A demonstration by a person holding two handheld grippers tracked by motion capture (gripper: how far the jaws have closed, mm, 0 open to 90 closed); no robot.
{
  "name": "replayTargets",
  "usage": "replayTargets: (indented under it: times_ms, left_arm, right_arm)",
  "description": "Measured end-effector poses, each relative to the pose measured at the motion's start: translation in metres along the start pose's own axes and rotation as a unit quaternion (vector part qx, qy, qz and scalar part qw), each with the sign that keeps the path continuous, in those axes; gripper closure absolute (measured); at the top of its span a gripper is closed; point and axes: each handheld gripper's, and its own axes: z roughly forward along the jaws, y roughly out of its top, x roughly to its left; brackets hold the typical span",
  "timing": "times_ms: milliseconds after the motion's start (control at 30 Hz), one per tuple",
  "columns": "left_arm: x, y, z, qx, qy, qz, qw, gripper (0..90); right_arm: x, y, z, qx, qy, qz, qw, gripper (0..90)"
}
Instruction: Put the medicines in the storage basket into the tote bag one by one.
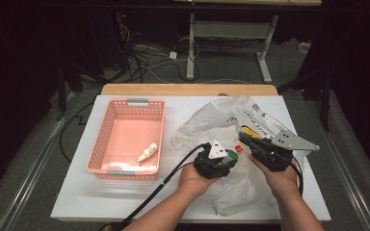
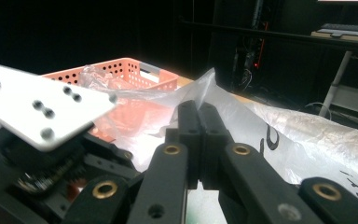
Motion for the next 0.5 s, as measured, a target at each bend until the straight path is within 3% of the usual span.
replayTargets:
  times_ms: [233, 500]
  left_arm:
    - [0.002, 0.000, 0.021, 0.013, 0.004, -0.001, 0.9999, 53.4]
    - [0.003, 0.001, 0.032, 0.017, 0.001, -0.001, 0.9999, 53.3]
  right_arm:
    - [-0.001, -0.001, -0.001, 0.002, 0.000, -0.002, 1.0000, 90.0]
    - [-0.002, -0.001, -0.002, 0.002, -0.001, -0.002, 1.0000, 90.0]
